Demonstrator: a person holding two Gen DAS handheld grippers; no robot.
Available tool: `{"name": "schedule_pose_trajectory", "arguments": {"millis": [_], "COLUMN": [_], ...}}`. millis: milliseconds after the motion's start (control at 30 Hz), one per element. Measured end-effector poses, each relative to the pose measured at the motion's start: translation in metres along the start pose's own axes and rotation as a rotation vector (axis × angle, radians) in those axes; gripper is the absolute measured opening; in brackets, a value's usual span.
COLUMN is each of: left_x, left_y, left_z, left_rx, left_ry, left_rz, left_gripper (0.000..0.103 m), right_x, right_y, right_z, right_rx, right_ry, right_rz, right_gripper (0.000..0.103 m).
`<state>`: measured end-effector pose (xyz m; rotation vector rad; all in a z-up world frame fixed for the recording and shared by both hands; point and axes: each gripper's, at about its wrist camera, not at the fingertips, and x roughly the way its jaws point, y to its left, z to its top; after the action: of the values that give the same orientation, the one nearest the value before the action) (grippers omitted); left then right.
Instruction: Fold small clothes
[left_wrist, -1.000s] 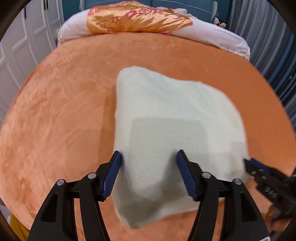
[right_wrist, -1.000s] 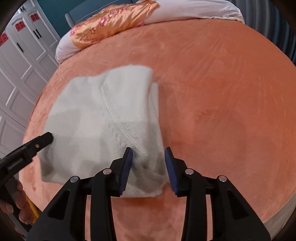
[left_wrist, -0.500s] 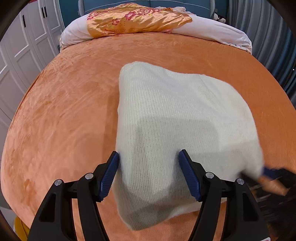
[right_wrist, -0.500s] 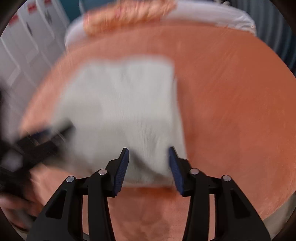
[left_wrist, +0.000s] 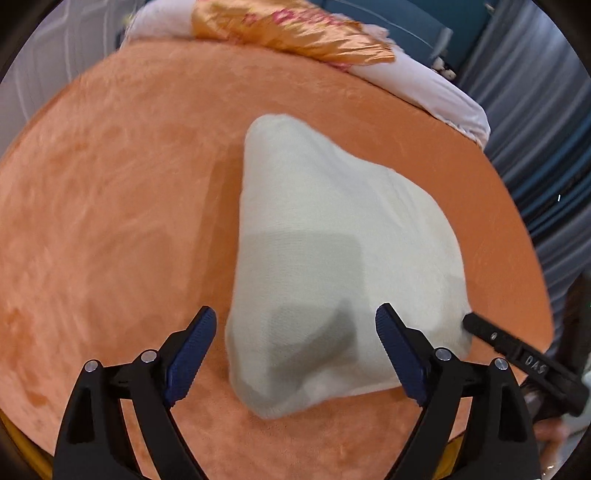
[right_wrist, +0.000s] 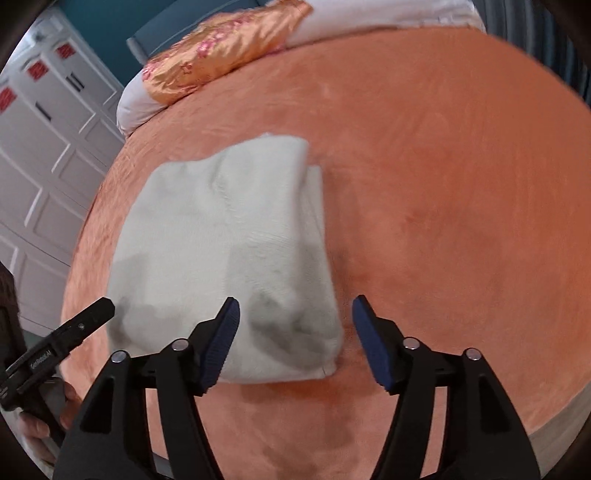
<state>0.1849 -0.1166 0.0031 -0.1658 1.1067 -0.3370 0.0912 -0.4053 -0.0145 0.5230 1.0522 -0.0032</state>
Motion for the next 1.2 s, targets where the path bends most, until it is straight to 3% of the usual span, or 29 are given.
{"name": "schedule_pose_trajectory", "arguments": {"millis": [133,300,433,600,933,967,1033,1067,1100,1200], "left_x": [0.025,0.046,0.057,0.066,0.068,0.069,0.067,0.065,0.06,0.035], "left_y": [0.017,0.008,-0.01,-0.021,-0.013,-0.014,-0.016,-0.017,-0.016,-0.01], "left_z": [0.011,0.019,0.02,0.02,0.023,0.025,0.024,0.023,0.022,0.009], "left_rx": [-0.083,-0.077,-0.031,0.013,0.019,0.02,0.041,0.053,0.071,0.112], "left_ry": [0.074,0.099,0.084,0.046,0.045,0.047,0.058,0.062,0.064,0.084], "left_rz": [-0.061,-0.084,-0.01,0.057,0.05,0.049,0.041,0.034,0.022,-0.041], "left_gripper": [0.086,0.089,0.098,0.098,0.098,0.098,0.096,0.093,0.085,0.067], "right_x": [0.026,0.052,0.064,0.073,0.078,0.078,0.073,0.069,0.063,0.037], "right_y": [-0.011,-0.011,-0.003,0.0,0.012,0.012,0.013,0.012,0.012,0.017], "right_z": [0.0,0.005,0.011,0.016,0.022,0.022,0.019,0.017,0.015,-0.006], "right_rx": [0.068,0.109,0.1,0.087,0.072,0.074,0.072,0.084,0.095,0.091], "right_ry": [0.076,0.118,0.117,0.102,0.077,0.076,0.078,0.082,0.084,0.086], "right_rz": [0.111,0.193,0.2,0.202,0.172,0.172,0.209,0.221,0.235,0.237], "right_gripper": [0.068,0.074,0.08,0.084,0.083,0.078,0.059,0.045,0.038,0.036]}}
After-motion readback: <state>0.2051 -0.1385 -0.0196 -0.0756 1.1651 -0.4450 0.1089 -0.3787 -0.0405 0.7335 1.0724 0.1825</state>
